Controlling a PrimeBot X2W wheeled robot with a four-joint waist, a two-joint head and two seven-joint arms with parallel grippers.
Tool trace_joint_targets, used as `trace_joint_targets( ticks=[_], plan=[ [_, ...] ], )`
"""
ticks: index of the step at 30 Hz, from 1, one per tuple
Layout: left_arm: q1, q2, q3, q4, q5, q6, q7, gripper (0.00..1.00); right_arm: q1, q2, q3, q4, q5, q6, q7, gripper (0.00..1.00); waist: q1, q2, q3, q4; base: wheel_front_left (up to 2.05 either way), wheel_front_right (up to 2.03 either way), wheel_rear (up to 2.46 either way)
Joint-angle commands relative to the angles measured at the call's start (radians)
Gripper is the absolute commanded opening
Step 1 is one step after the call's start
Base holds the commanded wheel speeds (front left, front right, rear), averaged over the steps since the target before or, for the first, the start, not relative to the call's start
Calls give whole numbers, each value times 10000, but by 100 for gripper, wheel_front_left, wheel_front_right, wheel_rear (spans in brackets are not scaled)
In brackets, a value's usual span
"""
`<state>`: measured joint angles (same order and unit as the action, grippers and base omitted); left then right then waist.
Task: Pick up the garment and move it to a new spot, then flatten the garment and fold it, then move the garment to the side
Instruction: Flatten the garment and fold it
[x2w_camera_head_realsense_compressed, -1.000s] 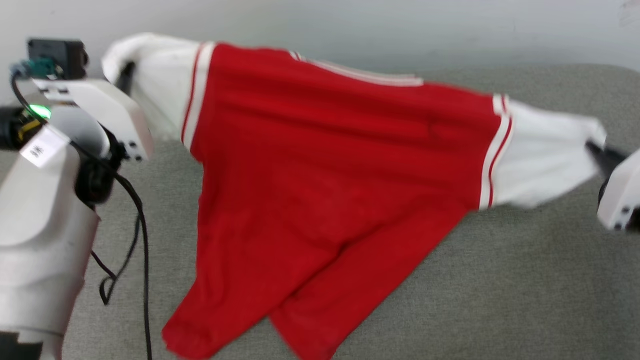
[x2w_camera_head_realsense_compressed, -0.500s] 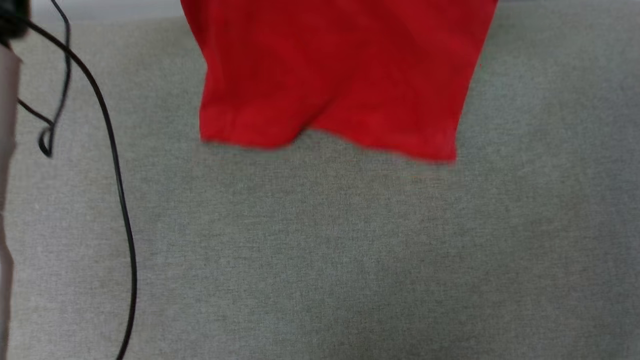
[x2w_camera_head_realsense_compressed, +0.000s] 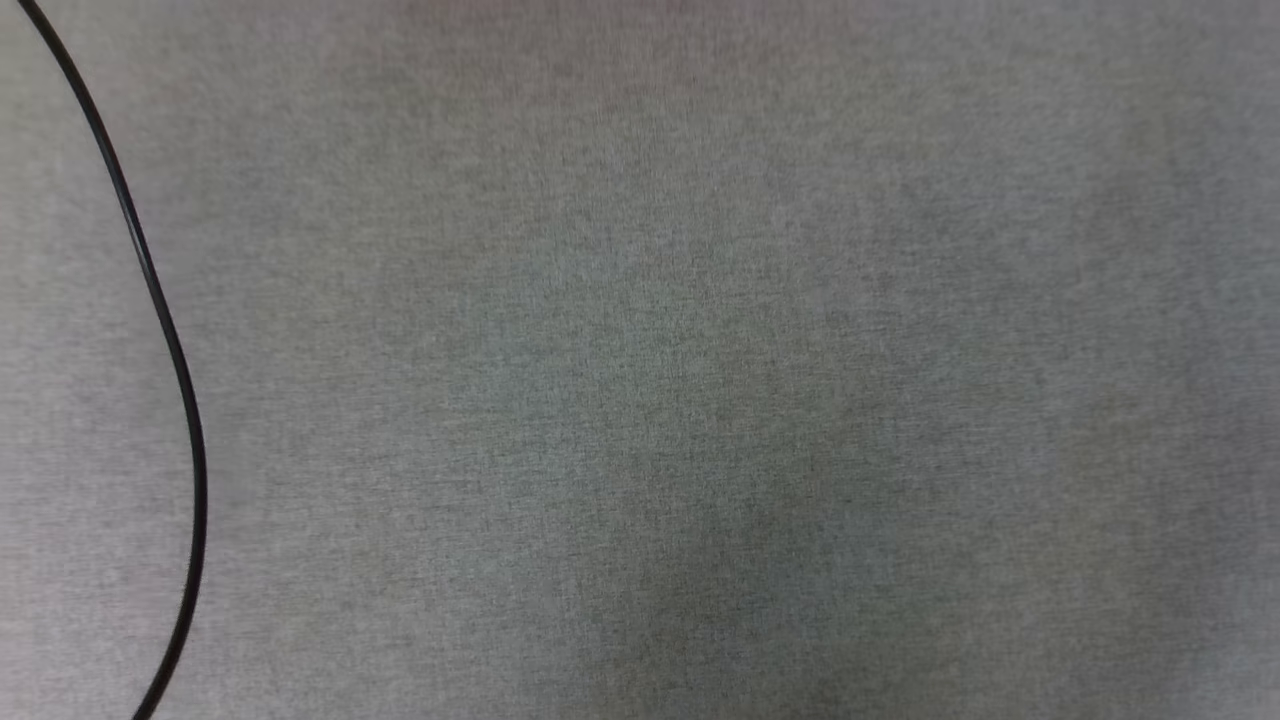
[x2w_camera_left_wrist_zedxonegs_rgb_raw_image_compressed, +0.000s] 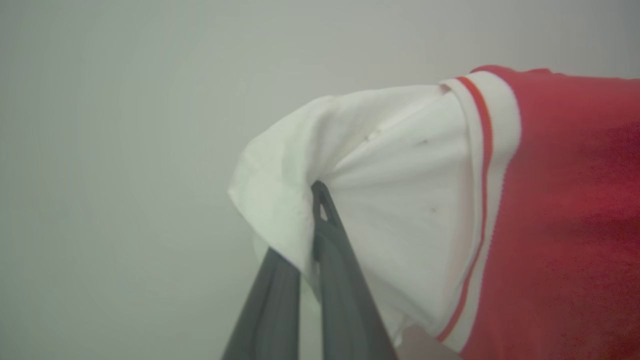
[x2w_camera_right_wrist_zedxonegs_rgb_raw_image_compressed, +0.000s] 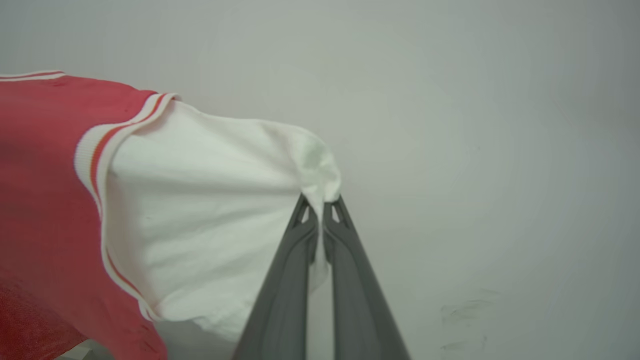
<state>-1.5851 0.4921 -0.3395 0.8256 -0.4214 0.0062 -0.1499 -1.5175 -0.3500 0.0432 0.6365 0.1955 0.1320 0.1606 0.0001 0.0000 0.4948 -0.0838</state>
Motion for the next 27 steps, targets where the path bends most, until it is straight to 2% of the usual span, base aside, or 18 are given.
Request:
trace_joint_targets(
  ticks=[1, 6, 12, 21, 27],
  plan=[
    [-13, -42, 37, 179, -93, -56, -26, 0, -153, 28, 64, 169, 79, -25, -78, 0, -1, 0, 326, -15, 0, 0, 0],
    [249, -259, 75, 895, -353, -331, -317, 0, -182, 112, 588, 777, 408, -25, -480, 0, -1, 0, 781, 47, 0, 0, 0],
    [1287, -545, 303, 1680, -946, -724, -715, 0, 996, -16, 1251, 1220, 1253, -23, -976, 0, -1, 0, 720, 110, 0, 0, 0],
    [4633, -1063, 1011, 1822, -2072, -1201, -1147, 0, 5121, -407, 1618, 628, 2871, -25, -1775, 0, -1, 0, -96, 356, 0, 0, 0],
    [7549, -1025, 1912, 176, -2097, -1205, -1171, 0, 7952, -416, 1401, -150, 3352, -25, -1898, 0, -1, 0, -991, 372, 0, 0, 0]
  ],
)
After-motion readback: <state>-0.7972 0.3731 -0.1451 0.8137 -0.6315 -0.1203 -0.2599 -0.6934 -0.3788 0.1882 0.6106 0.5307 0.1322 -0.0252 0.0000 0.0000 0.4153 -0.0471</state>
